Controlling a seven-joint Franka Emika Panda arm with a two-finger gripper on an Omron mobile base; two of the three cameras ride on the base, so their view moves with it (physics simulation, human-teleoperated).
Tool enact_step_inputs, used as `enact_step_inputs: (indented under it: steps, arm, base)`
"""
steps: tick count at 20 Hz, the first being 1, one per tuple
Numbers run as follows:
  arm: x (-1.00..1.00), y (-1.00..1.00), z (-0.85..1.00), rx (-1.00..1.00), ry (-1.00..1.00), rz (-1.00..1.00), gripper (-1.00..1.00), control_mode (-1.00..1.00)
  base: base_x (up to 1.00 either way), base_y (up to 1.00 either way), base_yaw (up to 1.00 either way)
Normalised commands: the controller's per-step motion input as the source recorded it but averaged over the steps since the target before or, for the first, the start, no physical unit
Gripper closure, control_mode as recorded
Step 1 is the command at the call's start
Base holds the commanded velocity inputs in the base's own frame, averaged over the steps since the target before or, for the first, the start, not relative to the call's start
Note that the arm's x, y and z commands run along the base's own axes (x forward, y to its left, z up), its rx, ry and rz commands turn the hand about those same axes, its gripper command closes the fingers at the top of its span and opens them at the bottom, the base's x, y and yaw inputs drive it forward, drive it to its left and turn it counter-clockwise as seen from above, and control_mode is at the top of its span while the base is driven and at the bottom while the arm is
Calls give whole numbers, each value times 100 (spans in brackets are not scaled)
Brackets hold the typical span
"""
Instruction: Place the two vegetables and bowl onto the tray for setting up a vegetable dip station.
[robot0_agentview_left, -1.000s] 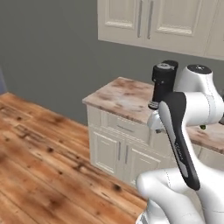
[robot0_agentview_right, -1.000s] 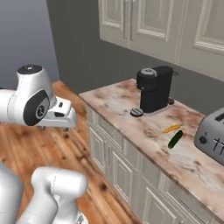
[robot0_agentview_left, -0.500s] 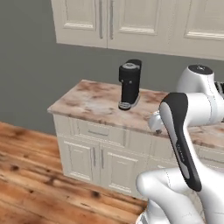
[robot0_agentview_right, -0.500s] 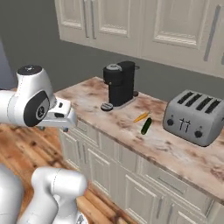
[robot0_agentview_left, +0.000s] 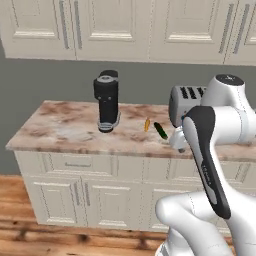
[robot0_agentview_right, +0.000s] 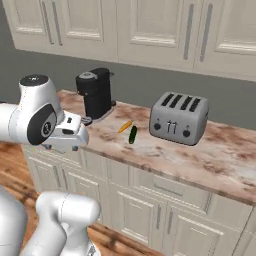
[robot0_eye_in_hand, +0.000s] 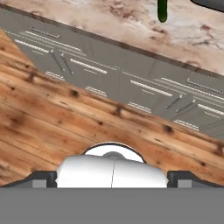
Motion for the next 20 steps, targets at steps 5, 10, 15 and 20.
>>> enact_step_inputs:
  steps: [5, 10, 15, 20]
  arm:
    - [0, 0, 0, 0, 0, 0, -100, 100]
    - [0, 0, 0, 0, 0, 0, -100, 100]
    - [0, 0, 0, 0, 0, 0, -100, 100]
    - [0, 0, 0, 0, 0, 0, -100, 100]
  base:
    - [30, 13, -41]
    - [33, 22, -34]
    - [42, 33, -30]
    - [54, 14, -15]
